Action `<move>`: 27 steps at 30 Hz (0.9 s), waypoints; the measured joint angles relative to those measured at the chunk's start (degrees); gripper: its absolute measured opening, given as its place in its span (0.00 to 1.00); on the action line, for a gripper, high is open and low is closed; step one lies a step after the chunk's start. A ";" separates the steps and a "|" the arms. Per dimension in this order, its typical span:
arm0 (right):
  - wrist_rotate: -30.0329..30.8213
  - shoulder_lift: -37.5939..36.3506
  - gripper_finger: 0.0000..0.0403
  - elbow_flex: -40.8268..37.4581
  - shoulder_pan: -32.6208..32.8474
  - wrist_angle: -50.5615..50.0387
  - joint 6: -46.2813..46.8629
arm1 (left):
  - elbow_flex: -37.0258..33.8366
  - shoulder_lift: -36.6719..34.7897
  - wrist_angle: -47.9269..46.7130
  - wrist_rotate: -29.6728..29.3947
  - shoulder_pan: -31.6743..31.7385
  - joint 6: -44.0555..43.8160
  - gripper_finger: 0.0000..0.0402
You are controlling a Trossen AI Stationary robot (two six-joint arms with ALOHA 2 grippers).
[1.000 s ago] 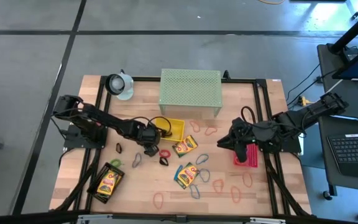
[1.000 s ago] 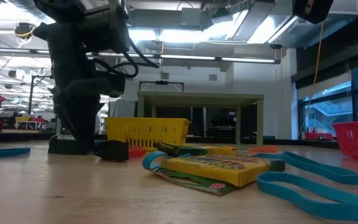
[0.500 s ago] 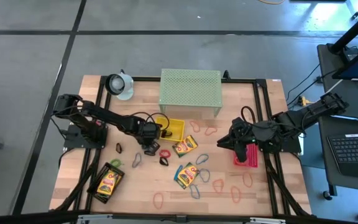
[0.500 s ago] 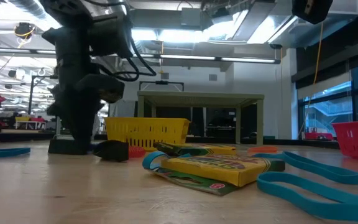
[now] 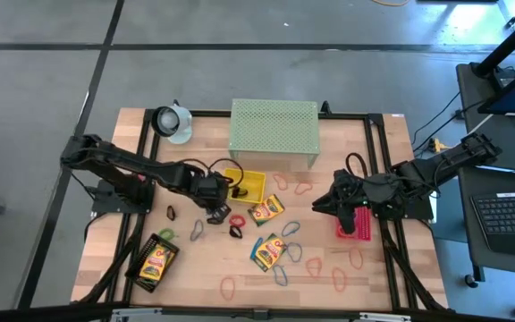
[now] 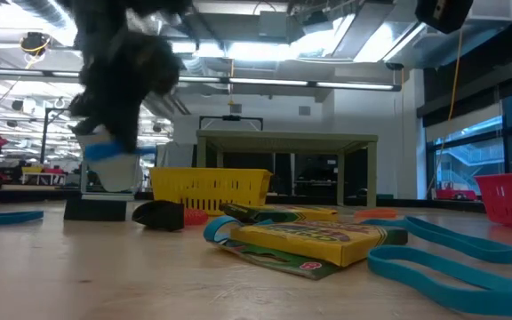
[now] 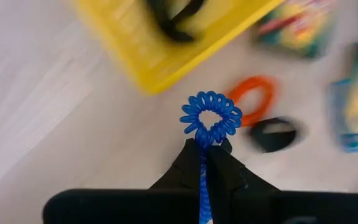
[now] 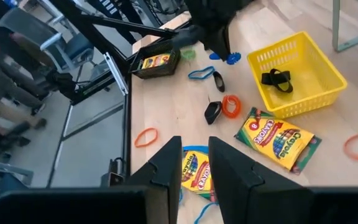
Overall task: Pick & Place Office Desk Supplies
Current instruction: Put the blue spring keychain into the red bin
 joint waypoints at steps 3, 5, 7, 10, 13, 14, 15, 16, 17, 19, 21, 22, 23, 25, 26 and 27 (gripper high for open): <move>-0.01 0.00 0.20 0.00 -0.33 1.91 -5.01 | 2.97 -1.48 0.73 -0.35 -0.33 0.55 0.00; -0.15 0.00 0.20 0.00 -0.48 3.91 -12.11 | 4.88 -1.89 1.68 -0.17 -0.33 1.61 0.00; -0.17 0.00 0.20 0.00 -0.50 6.28 -22.39 | 7.06 -2.16 2.93 0.45 -0.18 2.64 0.00; -0.18 0.28 0.20 0.00 -0.48 10.32 -39.68 | 9.14 -2.16 6.86 3.71 0.72 3.18 0.00; -0.13 1.43 0.20 0.00 -0.75 13.76 -50.76 | 10.81 -2.12 13.51 6.72 1.46 3.19 0.00; -0.15 2.09 0.20 0.00 -1.10 14.36 -52.45 | 11.36 -2.15 15.81 7.33 1.63 3.22 0.00; -0.24 2.81 0.20 0.00 -1.36 14.91 -53.54 | 11.80 -2.16 18.18 7.60 1.80 3.23 0.00; -0.74 3.64 0.21 0.00 -1.57 15.41 -54.60 | 12.11 -2.16 20.74 7.62 1.88 3.23 0.00; -1.26 4.52 0.21 0.00 -1.78 15.57 -55.82 | 12.36 -2.16 23.11 7.90 1.88 3.33 0.00; -1.35 6.29 0.24 0.00 -1.93 15.70 -58.13 | 12.73 -2.16 27.75 9.47 1.95 3.85 0.00; -1.41 7.79 0.29 0.00 -1.97 16.76 -59.86 | 12.85 -2.16 31.40 10.42 2.07 3.42 0.00; -1.02 8.47 0.31 0.00 -1.94 17.93 -60.37 | 12.85 -2.16 32.39 10.49 2.05 3.30 0.00; -0.39 9.08 0.34 0.00 -1.97 19.21 -60.65 | 12.85 -2.16 32.98 10.59 2.05 3.02 0.00; 0.70 9.95 0.41 0.00 -1.97 21.51 -61.08 | 12.85 -2.16 33.49 10.79 2.05 1.92 0.00; 1.79 10.25 0.44 0.00 -1.97 22.88 -61.13 | 12.85 -2.16 33.74 10.81 2.05 1.48 0.00; 3.08 10.43 0.48 0.00 -1.97 24.13 -61.16 | 12.85 -2.16 33.82 10.84 2.05 1.20 0.00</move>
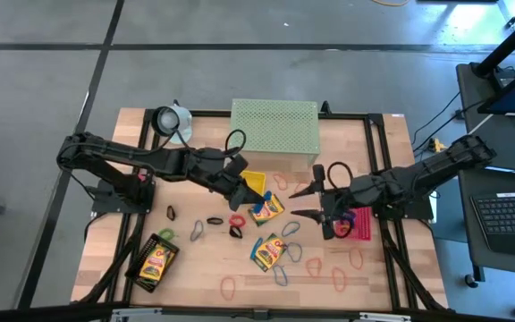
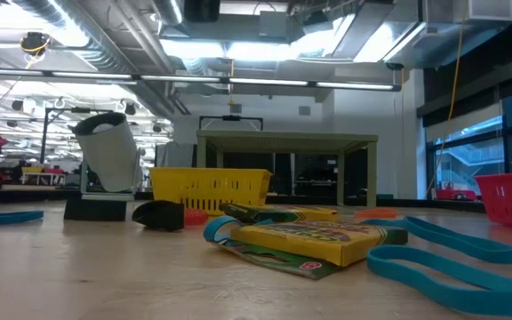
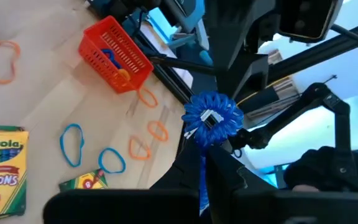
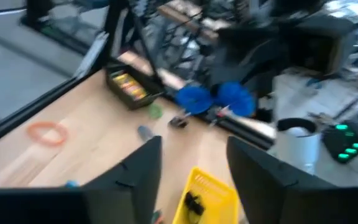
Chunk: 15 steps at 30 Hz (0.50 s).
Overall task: Pick & Place Office Desk Supplies
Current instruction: Put the blue spring keychain into the red bin
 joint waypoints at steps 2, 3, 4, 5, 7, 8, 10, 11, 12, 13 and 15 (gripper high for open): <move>1.81 0.06 0.54 0.00 -0.18 1.36 -0.42 | 0.00 0.00 -0.06 0.07 0.00 -0.74 0.00; 2.44 0.08 0.57 0.00 -0.35 1.60 -0.73 | 0.00 0.00 -0.06 0.13 0.00 -0.97 0.00; 2.96 0.08 0.59 0.00 -0.57 1.69 -0.94 | 0.00 0.00 -0.02 0.29 0.00 -1.08 0.00; 3.24 0.10 0.61 0.00 -0.87 1.89 -1.07 | 0.00 0.00 0.19 0.45 0.00 -1.11 0.00; 3.19 0.12 0.63 0.00 -1.47 2.38 -1.07 | -0.02 0.00 0.96 0.84 0.00 -1.12 0.00; 2.93 0.12 0.64 0.00 -1.74 2.65 -1.09 | -0.02 0.00 1.42 0.94 0.00 -1.11 0.00; 1.83 0.25 0.64 0.00 -2.44 3.36 -1.23 | -0.02 0.23 2.27 1.07 0.00 -1.11 0.00; 1.43 0.53 0.63 0.00 -2.77 4.15 -1.29 | -0.02 0.29 2.37 1.32 0.00 -1.04 0.00; 1.32 0.78 0.62 0.00 -3.03 4.59 -1.30 | -0.05 0.31 2.42 1.61 0.01 -1.04 0.00; 1.02 0.98 0.61 0.00 -3.24 4.94 -1.33 | -0.07 0.31 2.53 1.70 0.08 -1.04 0.00; -1.41 1.59 0.60 0.00 -3.82 6.92 -1.71 | -0.07 0.31 2.78 1.80 0.32 -0.88 0.00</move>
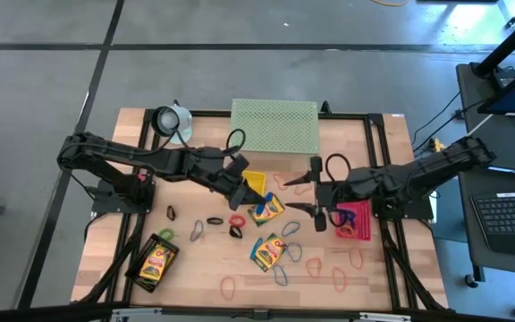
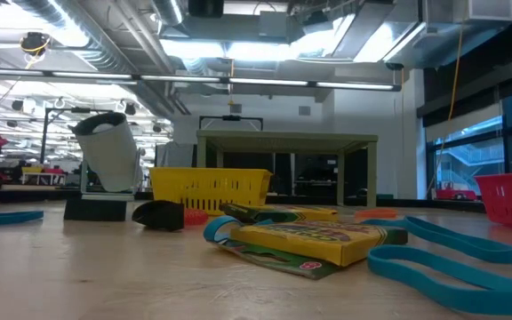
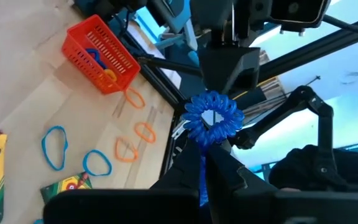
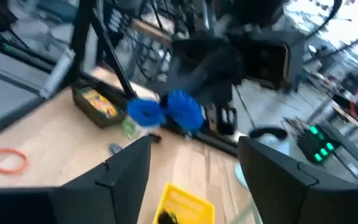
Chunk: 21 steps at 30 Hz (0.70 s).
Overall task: Pick & Place Office Desk Supplies
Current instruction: Put the blue spring keychain into the red bin
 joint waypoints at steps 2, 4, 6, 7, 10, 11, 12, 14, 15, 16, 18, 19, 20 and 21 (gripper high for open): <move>-2.05 0.82 0.58 0.02 -0.25 0.65 -0.71 | 0.00 0.01 0.06 0.05 0.33 0.30 0.00; -2.45 1.77 0.57 0.02 -0.25 1.32 -0.88 | 0.00 0.02 0.49 0.12 0.63 0.32 0.00; -2.51 2.43 0.56 0.05 -0.25 2.59 -0.89 | 0.00 0.02 0.67 0.59 0.97 0.70 0.00; -2.50 2.82 0.56 0.33 -0.29 2.54 -0.89 | 0.00 0.07 0.64 0.91 1.14 0.83 0.00; -0.95 4.49 0.56 2.27 -0.54 2.25 -1.05 | 0.00 0.71 1.31 1.55 1.39 0.91 0.00; -0.43 5.03 0.56 3.12 -0.62 2.15 -1.12 | 0.00 0.75 1.35 1.75 1.39 0.91 0.00; -0.35 5.46 0.56 3.97 -0.84 2.14 -1.15 | 0.00 0.95 1.64 1.96 1.39 0.88 0.00; -1.03 6.42 0.56 5.64 -1.33 1.29 -1.15 | 0.02 1.30 2.19 2.72 1.39 0.61 0.00; -1.63 7.05 0.56 6.41 -1.50 0.62 -1.14 | 0.02 1.42 2.06 3.20 1.39 0.50 0.00; -1.93 7.58 0.56 6.97 -1.58 -0.51 -1.15 | 0.00 1.46 2.06 3.74 1.39 0.47 0.00; -2.07 8.61 0.56 7.78 -1.65 -2.80 -1.15 | -0.01 1.51 2.52 4.03 1.39 0.47 0.00; -2.09 8.94 0.56 7.89 -1.65 -3.25 -1.13 | 0.00 1.51 2.70 4.11 1.37 0.47 0.00; -2.07 9.05 0.56 7.89 -1.65 -3.91 -1.04 | 0.00 1.51 2.73 4.23 1.34 0.47 0.00; -2.07 9.18 0.55 7.89 -1.65 -4.10 -0.84 | 0.00 1.54 2.87 4.39 1.30 0.47 0.00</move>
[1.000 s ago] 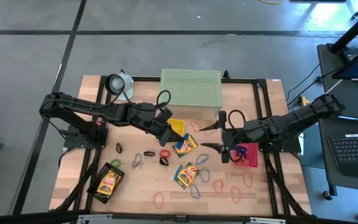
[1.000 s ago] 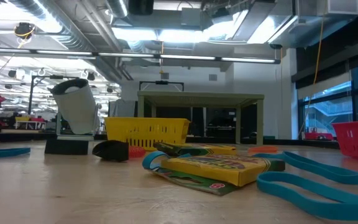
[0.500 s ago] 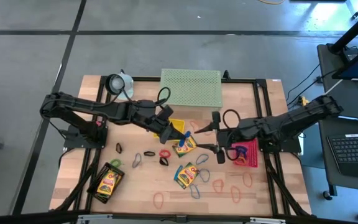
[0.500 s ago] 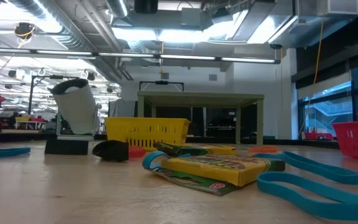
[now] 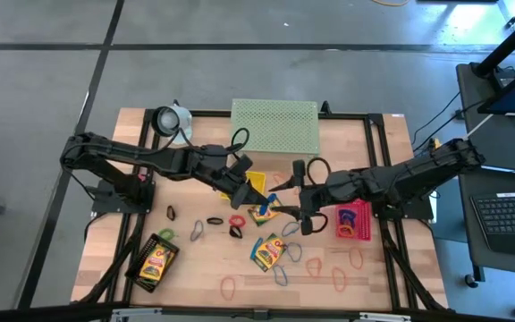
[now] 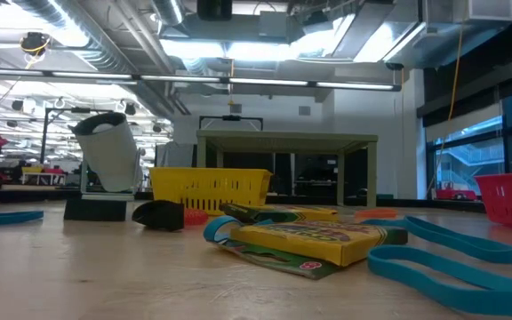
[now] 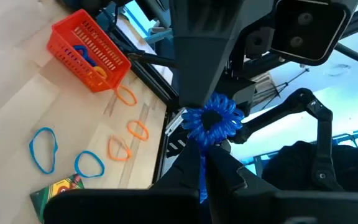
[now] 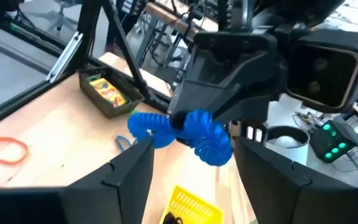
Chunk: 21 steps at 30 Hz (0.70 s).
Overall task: Pick & Place Office Desk Supplies
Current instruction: Put the blue spring keychain into the red bin
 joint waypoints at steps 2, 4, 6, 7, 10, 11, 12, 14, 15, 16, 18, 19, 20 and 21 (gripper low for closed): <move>0.01 0.06 0.53 0.02 0.15 -0.04 0.21 | 0.00 0.01 0.26 0.06 -0.03 0.04 0.00; 0.48 0.06 0.50 0.02 0.30 -0.02 0.12 | 0.00 -0.01 0.30 0.15 -0.04 0.07 0.00; 0.61 0.06 0.44 0.02 0.35 -0.05 0.01 | 0.00 -0.01 0.28 0.25 -0.06 0.35 0.00; 0.61 0.06 0.40 0.02 0.39 -0.09 0.01 | 0.00 -0.01 0.26 0.30 -0.06 0.44 0.00; 0.42 0.06 0.26 0.02 0.38 -0.22 -0.01 | 0.00 -0.01 0.27 0.85 -0.08 0.43 0.00; 0.43 0.06 0.20 0.02 0.37 -0.22 -0.01 | 0.00 -0.01 0.22 1.00 -0.08 0.45 0.00; 0.42 0.06 0.14 0.02 0.37 -0.26 -0.01 | 0.00 -0.01 0.28 1.06 -0.08 0.45 0.00; 0.44 0.06 0.05 0.02 0.37 -0.28 -0.02 | 0.00 -0.01 0.28 1.29 -0.08 0.42 0.00; 0.44 0.06 0.04 0.02 0.38 -0.28 -0.01 | 0.00 -0.01 0.26 1.29 -0.08 0.44 0.00; 0.53 0.06 0.04 0.02 0.43 -0.25 0.16 | 0.00 -0.01 0.28 1.29 -0.08 0.44 0.00; 1.68 0.06 0.04 0.02 0.71 -0.24 1.41 | 0.00 -0.01 0.29 1.23 -0.08 0.44 0.00; 2.34 0.06 0.03 0.02 0.85 -0.24 1.71 | 0.00 -0.01 0.29 1.23 -0.08 0.44 0.00; 2.82 0.06 0.02 0.02 0.99 -0.24 1.71 | 0.00 -0.01 0.28 1.15 -0.08 0.44 0.00; 3.15 0.06 0.02 0.02 1.17 -0.22 1.69 | 0.00 -0.01 0.28 0.96 -0.08 0.44 0.00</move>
